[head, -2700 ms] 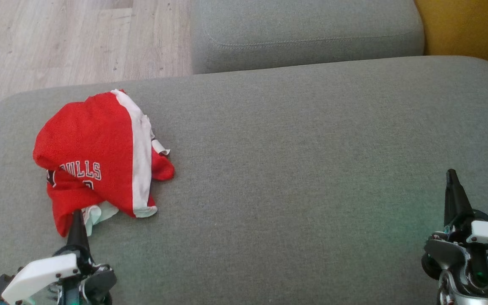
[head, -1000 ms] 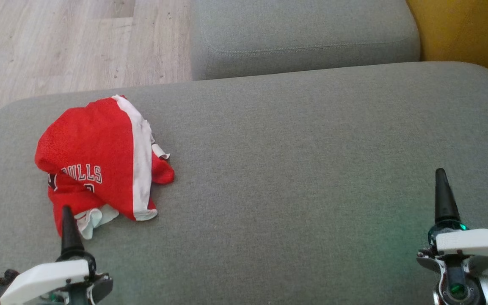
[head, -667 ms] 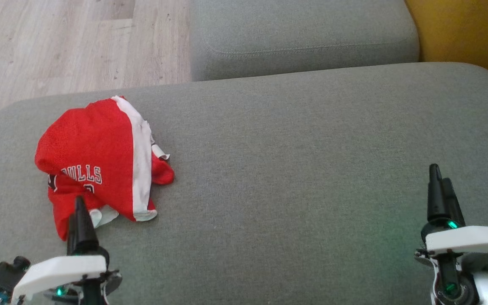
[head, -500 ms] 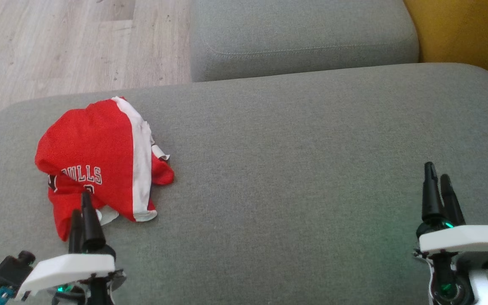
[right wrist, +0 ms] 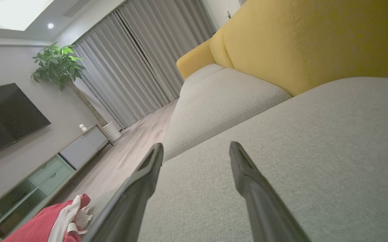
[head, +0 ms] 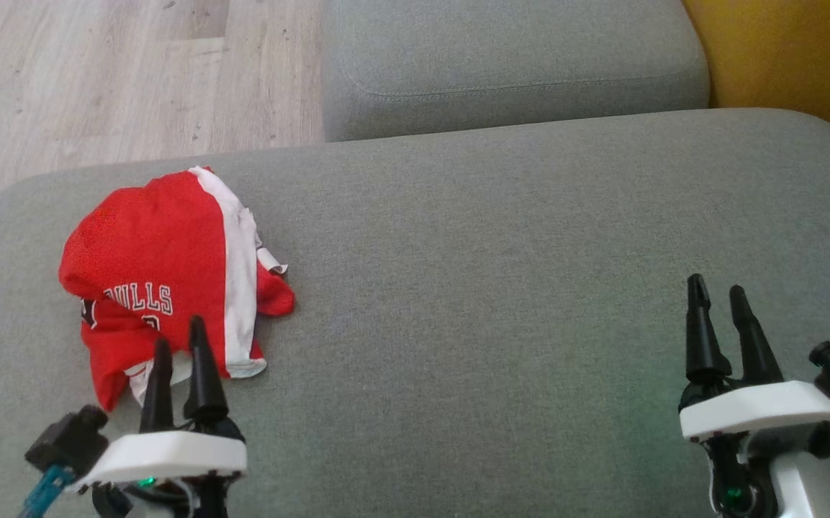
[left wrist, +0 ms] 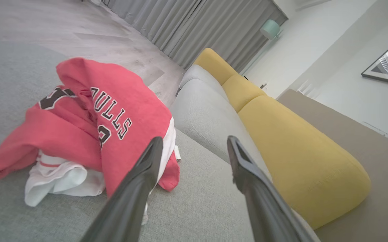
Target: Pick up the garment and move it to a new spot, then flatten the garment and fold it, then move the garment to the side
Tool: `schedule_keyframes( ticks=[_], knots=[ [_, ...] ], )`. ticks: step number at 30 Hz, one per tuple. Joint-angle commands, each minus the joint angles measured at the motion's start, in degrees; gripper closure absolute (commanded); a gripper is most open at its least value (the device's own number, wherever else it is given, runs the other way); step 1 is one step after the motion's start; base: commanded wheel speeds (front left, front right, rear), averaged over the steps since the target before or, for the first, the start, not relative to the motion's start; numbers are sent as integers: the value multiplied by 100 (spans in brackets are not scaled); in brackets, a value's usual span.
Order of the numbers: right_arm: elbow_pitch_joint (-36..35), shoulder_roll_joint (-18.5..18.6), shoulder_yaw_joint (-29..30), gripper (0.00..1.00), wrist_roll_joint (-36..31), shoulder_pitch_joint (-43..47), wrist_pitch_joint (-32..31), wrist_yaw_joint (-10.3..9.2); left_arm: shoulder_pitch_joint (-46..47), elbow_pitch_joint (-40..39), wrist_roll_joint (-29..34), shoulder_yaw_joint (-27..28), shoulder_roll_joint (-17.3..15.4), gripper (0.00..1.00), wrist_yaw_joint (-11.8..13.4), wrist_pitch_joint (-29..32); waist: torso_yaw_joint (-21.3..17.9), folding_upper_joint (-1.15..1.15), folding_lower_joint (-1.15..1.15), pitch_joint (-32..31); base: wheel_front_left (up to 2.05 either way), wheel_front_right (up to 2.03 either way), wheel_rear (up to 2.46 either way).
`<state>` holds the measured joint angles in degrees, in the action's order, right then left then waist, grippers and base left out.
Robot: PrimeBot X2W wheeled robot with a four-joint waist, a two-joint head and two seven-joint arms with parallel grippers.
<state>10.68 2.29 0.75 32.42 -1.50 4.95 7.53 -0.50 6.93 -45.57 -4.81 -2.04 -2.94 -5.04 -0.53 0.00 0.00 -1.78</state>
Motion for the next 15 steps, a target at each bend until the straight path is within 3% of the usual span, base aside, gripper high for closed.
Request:
schedule_keyframes(
  ticks=[1, 15],
  knots=[
    [-201, 43, -127, 0, -310, -118, 97, -2, 125, -257, 322, 9, -56, 0, -3, -82, -1, 0, 0, -5, 0, 0, 0],
    [-204, 47, -318, 0, -1570, -63, 333, -3, 90, -367, 1668, -333, -102, 0, 77, -320, -10, 0, 0, -22, 0, 0, 0]
  ],
)
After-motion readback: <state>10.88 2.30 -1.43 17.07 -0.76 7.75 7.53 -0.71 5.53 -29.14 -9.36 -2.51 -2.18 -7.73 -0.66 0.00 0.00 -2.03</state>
